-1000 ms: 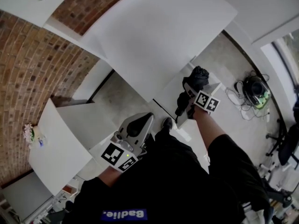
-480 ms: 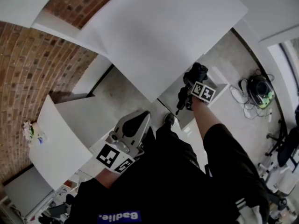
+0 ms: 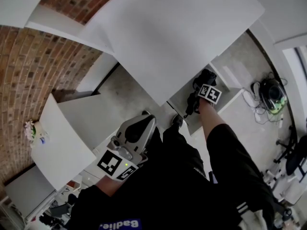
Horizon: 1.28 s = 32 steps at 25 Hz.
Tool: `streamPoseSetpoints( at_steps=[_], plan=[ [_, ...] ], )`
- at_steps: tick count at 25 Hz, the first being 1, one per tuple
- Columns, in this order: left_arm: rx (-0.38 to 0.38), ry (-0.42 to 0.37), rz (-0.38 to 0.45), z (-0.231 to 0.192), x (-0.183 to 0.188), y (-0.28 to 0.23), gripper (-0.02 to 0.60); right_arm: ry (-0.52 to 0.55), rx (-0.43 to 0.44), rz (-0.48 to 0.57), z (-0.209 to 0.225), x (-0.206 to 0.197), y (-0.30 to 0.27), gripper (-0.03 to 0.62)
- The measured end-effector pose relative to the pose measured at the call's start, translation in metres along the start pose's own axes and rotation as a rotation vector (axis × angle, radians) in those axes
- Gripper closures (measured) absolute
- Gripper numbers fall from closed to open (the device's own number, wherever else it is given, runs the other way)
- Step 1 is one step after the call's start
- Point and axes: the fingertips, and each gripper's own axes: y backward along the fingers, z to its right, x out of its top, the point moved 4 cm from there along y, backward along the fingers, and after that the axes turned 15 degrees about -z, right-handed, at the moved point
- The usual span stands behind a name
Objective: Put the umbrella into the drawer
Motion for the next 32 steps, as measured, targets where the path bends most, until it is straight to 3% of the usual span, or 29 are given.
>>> streamPoseSetpoints(
  at_steps=[13, 19, 24, 32],
  plan=[
    [0.051, 0.023, -0.035, -0.009, -0.014, 0.01, 0.584, -0.13, -0.041, -0.013, 0.03, -0.01, -0.033, 0.301],
    [0.065, 0.026, -0.032, -0.007, -0.016, 0.015, 0.584, -0.143, -0.067, 0.003, 0.025, -0.011, -0.02, 0.281],
    [0.02, 0.016, 0.002, 0.005, -0.012, 0.016, 0.584, -0.141, -0.012, 0.073, 0.012, -0.005, 0.018, 0.281],
    [-0.086, -0.026, 0.041, 0.027, -0.003, 0.02, 0.584, -0.04, 0.153, 0.189, -0.036, -0.002, 0.115, 0.281]
  ],
)
